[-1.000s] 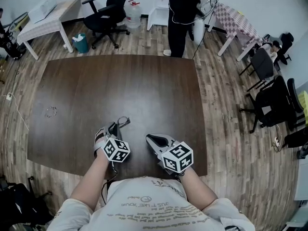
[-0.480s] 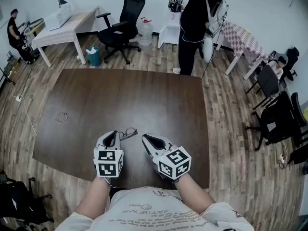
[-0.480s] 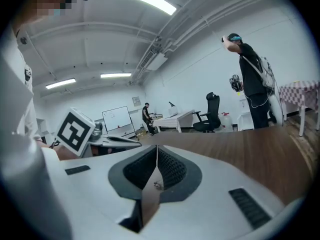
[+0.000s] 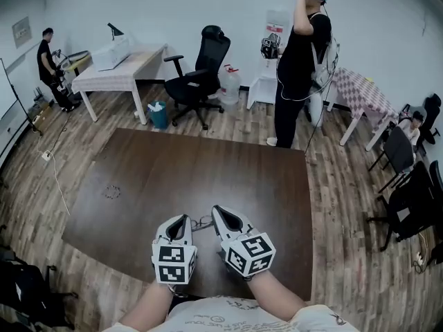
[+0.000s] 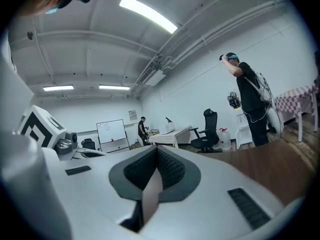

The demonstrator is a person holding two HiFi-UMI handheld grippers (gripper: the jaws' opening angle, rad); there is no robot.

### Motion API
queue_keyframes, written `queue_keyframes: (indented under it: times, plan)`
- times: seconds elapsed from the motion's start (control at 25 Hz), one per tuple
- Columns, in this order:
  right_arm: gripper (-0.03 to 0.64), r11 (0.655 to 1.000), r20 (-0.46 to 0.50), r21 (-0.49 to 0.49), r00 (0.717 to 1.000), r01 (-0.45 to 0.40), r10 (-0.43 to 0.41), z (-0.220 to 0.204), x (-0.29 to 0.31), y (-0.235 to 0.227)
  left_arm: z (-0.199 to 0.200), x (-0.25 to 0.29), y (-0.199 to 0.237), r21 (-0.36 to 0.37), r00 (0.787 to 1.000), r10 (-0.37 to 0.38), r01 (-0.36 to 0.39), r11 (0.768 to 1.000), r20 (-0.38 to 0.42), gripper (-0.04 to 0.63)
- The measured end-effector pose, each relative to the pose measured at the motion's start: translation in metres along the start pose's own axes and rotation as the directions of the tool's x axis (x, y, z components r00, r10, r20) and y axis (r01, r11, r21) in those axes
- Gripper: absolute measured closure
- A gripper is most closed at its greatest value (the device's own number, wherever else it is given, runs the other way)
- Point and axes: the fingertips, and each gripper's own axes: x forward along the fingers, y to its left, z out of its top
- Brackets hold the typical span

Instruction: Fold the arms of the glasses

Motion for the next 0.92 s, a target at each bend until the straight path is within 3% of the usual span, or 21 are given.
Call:
queue_keyframes:
  times: [0.56,0.92]
  plan:
    - [0.603,0.999,-0.019,0.049,1.0,-0.007,0.008,-0.016,-0.012,0.003,-0.014,-0.004,-0.018,0.011,0.999,-0.04,0.041,0.999,-0.019,0.58]
    - [0.603,0.999,-0.022,0.04,1.0,-0.015,0.016,-0.019,-0.003,0.006,-0.013,0.001,-0.006,-0.004,1.0,-0.018,0.018,1.0,-0.016,0.58]
